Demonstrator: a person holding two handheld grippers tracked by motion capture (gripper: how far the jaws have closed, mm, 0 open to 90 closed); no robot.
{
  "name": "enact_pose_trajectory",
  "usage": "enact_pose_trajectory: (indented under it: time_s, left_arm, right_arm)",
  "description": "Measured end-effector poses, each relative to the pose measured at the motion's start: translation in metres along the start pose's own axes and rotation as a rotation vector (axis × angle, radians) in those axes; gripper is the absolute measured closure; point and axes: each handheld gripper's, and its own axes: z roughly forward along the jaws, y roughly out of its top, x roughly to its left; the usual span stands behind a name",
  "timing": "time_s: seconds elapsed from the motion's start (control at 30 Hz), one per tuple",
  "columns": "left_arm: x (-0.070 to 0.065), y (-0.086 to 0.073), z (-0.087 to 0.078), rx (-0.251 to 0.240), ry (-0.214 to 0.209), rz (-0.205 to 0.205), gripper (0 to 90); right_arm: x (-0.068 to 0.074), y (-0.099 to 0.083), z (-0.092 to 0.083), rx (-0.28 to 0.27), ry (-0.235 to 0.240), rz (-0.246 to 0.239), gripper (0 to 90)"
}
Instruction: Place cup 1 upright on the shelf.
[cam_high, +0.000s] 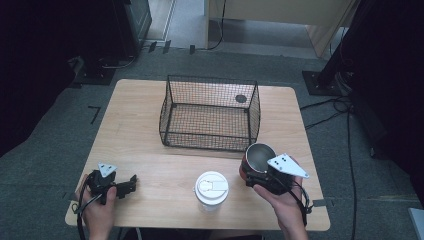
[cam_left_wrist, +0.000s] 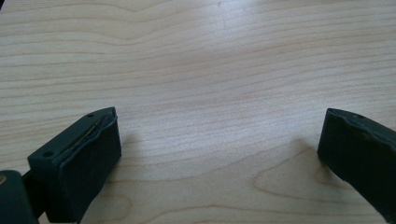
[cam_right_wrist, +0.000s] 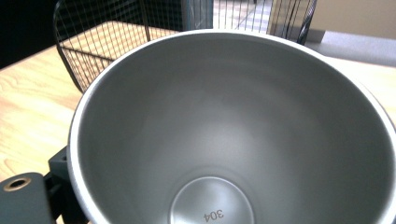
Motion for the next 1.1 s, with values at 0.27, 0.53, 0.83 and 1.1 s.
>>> enact_pose_trajectory:
  time_s: [0.27, 0.53, 0.83, 1.1]
  left_arm:
    - [0.0, 0.0, 0.0, -0.002, 0.0, -0.001, 0.0]
    - [0.0, 0.0, 0.0, -0.001, 0.0, 0.0, 0.0]
    - [0.0, 0.0, 0.0, -0.001, 0.0, -0.001, 0.0]
    - [0.0, 0.0, 0.0, -0.001, 0.001, 0.0, 0.0]
  right_arm:
    - [0.001, 0.016, -0.002, -0.057, 0.023, -0.013, 7.3]
    - [0.009, 0.03, 0.002, -0.098, 0.035, -0.041, 7.2]
    - [0.02, 0.047, 0.011, -0.141, 0.042, -0.051, 7.3]
    - [0.022, 0.059, 0.017, -0.168, 0.034, -0.047, 7.3]
